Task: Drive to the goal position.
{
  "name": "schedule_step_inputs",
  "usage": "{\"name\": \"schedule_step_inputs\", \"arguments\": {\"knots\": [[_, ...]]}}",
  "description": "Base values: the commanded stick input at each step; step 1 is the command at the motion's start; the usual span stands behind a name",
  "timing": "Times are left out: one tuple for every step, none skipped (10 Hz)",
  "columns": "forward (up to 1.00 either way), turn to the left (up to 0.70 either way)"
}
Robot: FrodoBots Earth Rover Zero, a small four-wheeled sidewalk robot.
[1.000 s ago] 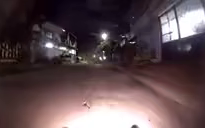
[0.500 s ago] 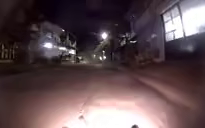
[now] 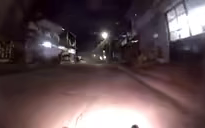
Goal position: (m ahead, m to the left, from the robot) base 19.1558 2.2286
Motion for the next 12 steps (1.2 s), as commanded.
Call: {"name": "schedule_step_inputs", "arguments": {"knots": [[0.7,-0.02],[0.7,-0.1],[0.7,-0.2],[0.7,-0.35],[0.7,-0.32],[0.7,-0.15],[0.7,-0.03],[0.7,0.0],[0.7,0.0],[0.7,0.0],[0.7,0.0],[0.7,0.0]]}}
